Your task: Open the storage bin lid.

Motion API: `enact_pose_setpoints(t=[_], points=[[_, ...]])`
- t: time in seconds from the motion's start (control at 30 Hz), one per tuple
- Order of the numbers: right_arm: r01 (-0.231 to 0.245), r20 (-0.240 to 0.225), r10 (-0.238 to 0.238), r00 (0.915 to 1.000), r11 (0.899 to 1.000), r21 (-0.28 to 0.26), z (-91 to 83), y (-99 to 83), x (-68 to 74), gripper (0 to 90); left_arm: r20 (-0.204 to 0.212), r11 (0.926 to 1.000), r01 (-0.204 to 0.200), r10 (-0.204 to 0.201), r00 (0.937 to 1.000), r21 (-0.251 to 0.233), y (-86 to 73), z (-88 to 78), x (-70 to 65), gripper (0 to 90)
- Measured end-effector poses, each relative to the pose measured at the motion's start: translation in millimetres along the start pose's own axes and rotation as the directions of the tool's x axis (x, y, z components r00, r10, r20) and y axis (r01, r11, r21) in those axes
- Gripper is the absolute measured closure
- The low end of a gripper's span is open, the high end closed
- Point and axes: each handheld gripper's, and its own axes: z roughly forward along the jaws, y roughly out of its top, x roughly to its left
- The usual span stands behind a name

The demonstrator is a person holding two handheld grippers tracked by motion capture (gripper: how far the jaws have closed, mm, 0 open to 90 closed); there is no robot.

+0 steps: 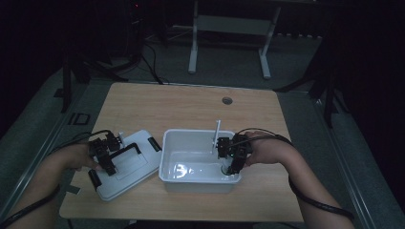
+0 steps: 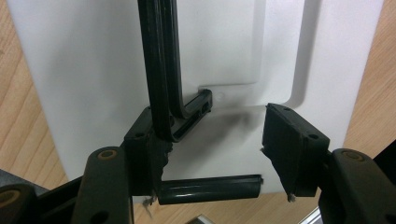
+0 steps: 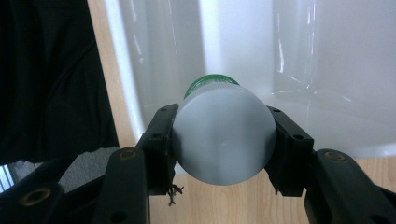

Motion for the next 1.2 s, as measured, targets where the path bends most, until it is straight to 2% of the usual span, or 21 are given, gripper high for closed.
enact_pose_setpoints(t=[0.27, 0.47, 0.6, 0.73, 0.9, 1.0, 1.2], points=[[-0.004, 0.008, 0.004, 1.0000, 1.000, 0.009, 15.9, 5.7, -4.1, 50.1, -0.002, 1.0000, 0.002, -0.002, 1.0000, 0.000, 0.5, 1.1, -0.3, 40.8], [0.000, 0.019, 0.000, 0.9998, 1.000, -0.011, 25.8, 10.9, -6.9, 50.1, 0.000, 1.0000, 0.002, -0.002, 1.0000, 0.009, -2.4, 3.0, 0.8, 40.8], [0.002, 0.034, -0.002, 0.9994, 1.000, 0.007, 31.9, 14.6, -8.2, 50.0, -0.003, 0.9999, 0.002, -0.002, 1.0000, 0.014, -3.7, 2.7, 0.5, 40.8], [0.003, 0.008, -0.003, 1.0000, 1.000, 0.014, 39.1, 17.9, -8.0, 50.1, -0.003, 0.9999, 0.000, 0.000, 1.0000, 0.012, -3.6, 2.3, 0.4, 40.8], [0.011, 0.007, -0.012, 0.9999, 0.999, 0.043, 49.3, 20.3, -8.1, 50.0, -0.003, 0.9999, -0.001, 0.001, 1.0000, 0.011, -2.4, 3.1, 0.5, 40.8], [0.008, -0.014, -0.008, 0.9999, 0.999, 0.051, 54.4, 20.6, -9.3, 50.0, 0.003, 1.0000, 0.004, -0.004, 1.0000, 0.006, -2.8, 3.1, 0.9, 40.8], [0.015, -0.005, -0.015, 0.9999, 0.999, 0.038, 56.6, 26.6, -8.5, 50.0, 0.003, 1.0000, 0.005, -0.005, 1.0000, 0.005, -3.3, 3.3, 1.1, 40.8]])
